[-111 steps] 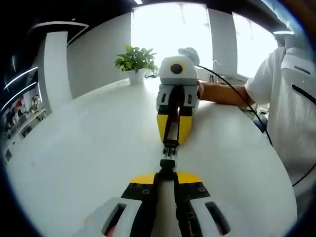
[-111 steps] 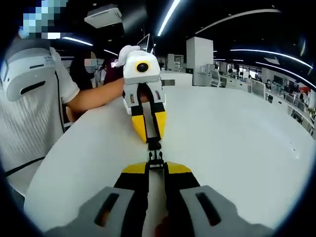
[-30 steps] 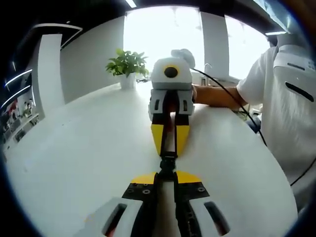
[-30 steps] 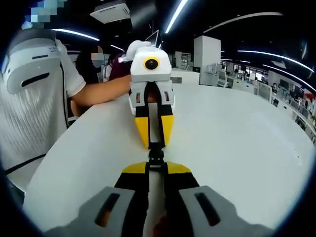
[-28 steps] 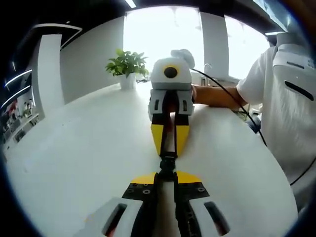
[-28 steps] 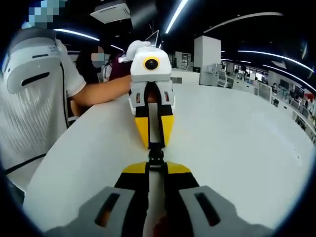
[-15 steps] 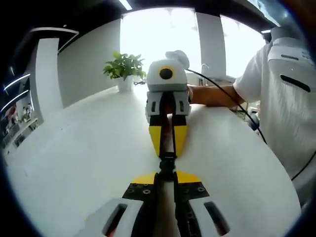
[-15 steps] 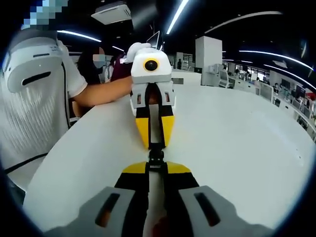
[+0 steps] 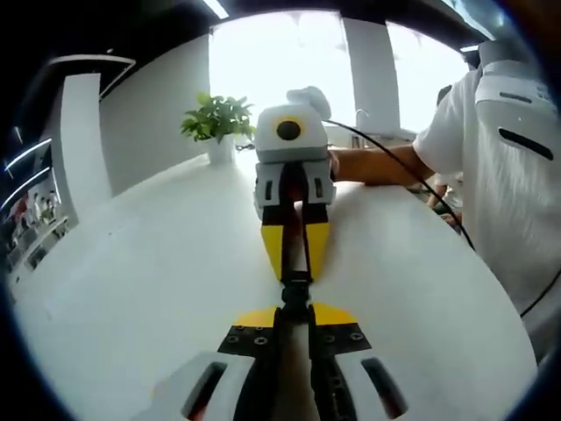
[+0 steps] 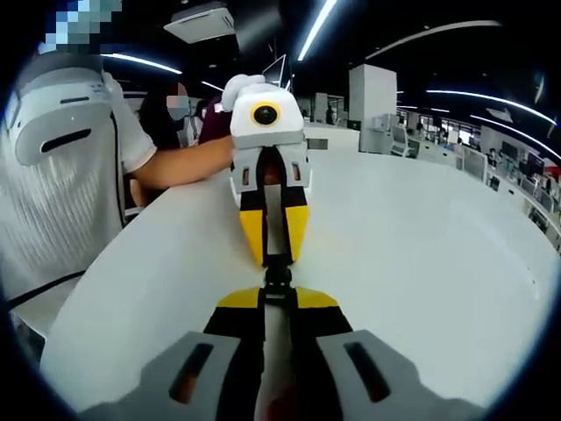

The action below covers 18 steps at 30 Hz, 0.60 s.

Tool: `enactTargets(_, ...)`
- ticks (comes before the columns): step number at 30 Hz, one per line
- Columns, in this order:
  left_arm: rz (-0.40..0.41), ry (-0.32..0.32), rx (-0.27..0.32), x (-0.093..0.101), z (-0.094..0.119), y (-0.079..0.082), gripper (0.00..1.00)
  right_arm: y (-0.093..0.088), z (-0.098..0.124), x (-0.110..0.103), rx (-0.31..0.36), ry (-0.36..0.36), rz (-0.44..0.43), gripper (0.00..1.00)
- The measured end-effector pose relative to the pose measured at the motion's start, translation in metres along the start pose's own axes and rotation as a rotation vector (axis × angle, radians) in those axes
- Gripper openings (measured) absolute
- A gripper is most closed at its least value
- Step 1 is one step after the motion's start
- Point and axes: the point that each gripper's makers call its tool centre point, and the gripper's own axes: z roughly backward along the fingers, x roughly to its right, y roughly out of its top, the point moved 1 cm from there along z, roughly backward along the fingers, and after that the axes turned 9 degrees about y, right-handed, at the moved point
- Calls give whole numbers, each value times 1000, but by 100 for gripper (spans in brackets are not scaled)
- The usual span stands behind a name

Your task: Snap the two parts of the plastic buckle together until the buckle closes and remains connected.

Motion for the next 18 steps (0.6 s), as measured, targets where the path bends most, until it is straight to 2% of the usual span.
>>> enactTargets(18,-1,-41,20,6,-1,1,9,0,-1,-2,5,41,12,9)
